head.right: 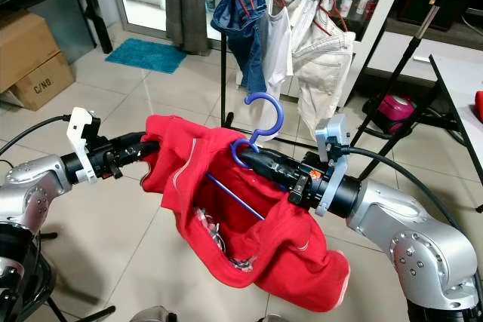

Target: Hang hanger

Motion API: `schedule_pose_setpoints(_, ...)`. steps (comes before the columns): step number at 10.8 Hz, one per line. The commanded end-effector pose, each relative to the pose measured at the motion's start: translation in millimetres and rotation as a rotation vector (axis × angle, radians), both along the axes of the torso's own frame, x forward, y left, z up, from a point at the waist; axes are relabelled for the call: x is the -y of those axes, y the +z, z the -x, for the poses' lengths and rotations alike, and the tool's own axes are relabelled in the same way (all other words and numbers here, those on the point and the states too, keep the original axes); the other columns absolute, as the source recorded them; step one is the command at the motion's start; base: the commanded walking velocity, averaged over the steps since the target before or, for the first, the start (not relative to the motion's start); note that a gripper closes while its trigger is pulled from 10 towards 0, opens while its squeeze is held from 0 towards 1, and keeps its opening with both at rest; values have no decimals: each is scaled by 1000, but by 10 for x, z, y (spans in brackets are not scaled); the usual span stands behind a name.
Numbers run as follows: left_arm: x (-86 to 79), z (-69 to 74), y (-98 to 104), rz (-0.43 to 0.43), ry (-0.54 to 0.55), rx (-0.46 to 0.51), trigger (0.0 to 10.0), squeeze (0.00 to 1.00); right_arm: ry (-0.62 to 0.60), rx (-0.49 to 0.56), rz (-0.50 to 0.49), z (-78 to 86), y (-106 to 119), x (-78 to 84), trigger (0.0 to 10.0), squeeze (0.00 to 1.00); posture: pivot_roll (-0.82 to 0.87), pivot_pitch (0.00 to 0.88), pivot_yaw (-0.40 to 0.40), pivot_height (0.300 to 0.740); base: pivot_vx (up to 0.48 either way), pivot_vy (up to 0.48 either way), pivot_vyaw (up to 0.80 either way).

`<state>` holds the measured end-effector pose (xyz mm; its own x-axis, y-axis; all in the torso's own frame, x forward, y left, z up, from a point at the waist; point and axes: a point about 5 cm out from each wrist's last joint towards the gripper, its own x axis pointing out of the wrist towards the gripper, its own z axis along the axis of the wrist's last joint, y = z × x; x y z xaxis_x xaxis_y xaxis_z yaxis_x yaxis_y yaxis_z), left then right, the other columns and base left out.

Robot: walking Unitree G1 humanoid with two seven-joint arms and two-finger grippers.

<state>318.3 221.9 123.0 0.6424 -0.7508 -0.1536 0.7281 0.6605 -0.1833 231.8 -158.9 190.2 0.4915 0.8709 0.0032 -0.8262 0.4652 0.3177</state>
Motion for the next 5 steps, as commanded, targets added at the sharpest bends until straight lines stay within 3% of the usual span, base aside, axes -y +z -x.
schedule_pose_setpoints(1, -7, 7, 9, 5, -2, 10, 0, 0, 4, 31, -13, 15, 73, 22, 10000, 0, -46, 0, -14, 740, 0, 0, 0)
schedule_pose_setpoints(5, -50, 30, 18, 39, 11, -8, 0, 0, 3, 25, 1, 9, 48, 19, 10000, 0, -39, 0, -16, 740, 0, 0, 0)
